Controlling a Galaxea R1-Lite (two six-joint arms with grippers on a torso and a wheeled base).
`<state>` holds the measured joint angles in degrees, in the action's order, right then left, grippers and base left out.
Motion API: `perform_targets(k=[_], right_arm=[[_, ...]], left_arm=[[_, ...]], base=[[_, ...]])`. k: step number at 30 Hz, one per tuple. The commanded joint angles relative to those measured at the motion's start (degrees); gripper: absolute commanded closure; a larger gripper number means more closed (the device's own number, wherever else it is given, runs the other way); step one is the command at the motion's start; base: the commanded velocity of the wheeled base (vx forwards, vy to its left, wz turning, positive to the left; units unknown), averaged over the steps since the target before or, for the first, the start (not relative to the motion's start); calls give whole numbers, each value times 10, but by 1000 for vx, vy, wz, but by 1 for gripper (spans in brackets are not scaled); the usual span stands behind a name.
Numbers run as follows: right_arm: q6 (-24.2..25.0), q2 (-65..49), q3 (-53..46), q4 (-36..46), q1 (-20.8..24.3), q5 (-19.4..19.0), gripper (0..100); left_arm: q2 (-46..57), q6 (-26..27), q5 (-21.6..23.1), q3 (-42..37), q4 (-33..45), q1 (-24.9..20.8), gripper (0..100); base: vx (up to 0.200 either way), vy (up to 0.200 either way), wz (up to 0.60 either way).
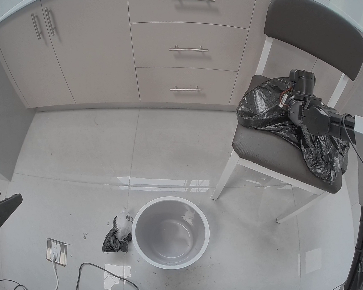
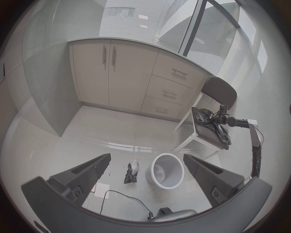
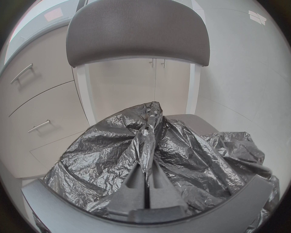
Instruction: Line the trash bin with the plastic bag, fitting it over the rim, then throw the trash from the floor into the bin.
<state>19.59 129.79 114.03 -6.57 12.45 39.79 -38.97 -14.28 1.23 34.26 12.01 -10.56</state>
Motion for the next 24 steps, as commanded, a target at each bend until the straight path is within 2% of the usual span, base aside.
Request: perform_targets(k=[1,5,8,9,11,12,14,15,16,17,24], right_arm=[[1,-35,-2,25,-3,-2,100],[19,-66,-1,80,-2,-21,100],[47,-99,-2,133,-2,-81,100],[49,-102,-2,140,-2,-87,100],[80,-133,-1,201,-2,-165,100],[80,-133,-1,201,-2,-165,100],[116,-156,1,242,-3,-242,100],[123,-162,1,253,-4,-260,100],[123,-162,1,253,-4,-260,100],[137,-171,1,273,-5,-290,100],[174,-189,-2,336,-5,-383,100]], left_arm=[[1,-1,1,-1,-8,0,0],[2,-1,1,-1,-8,0,0],[2,-1,1,-1,-9,0,0],[2,-1,1,-1,-9,0,0],[1,-1,1,-1,-9,0,0],[1,-1,1,-1,-9,0,0],[1,-1,1,-1,-9,-1,0],[2,-1,1,-1,-9,-2,0],[2,-1,1,-1,-9,-2,0],[2,-1,1,-1,-9,-5,0],[2,-1,1,-2,-9,-9,0]], base=[[0,0,0],[0,0,0],[0,0,0],[0,0,0],[0,0,0],[0,0,0],[0,0,0],[0,0,0],[0,0,0],[0,0,0],[0,0,0]])
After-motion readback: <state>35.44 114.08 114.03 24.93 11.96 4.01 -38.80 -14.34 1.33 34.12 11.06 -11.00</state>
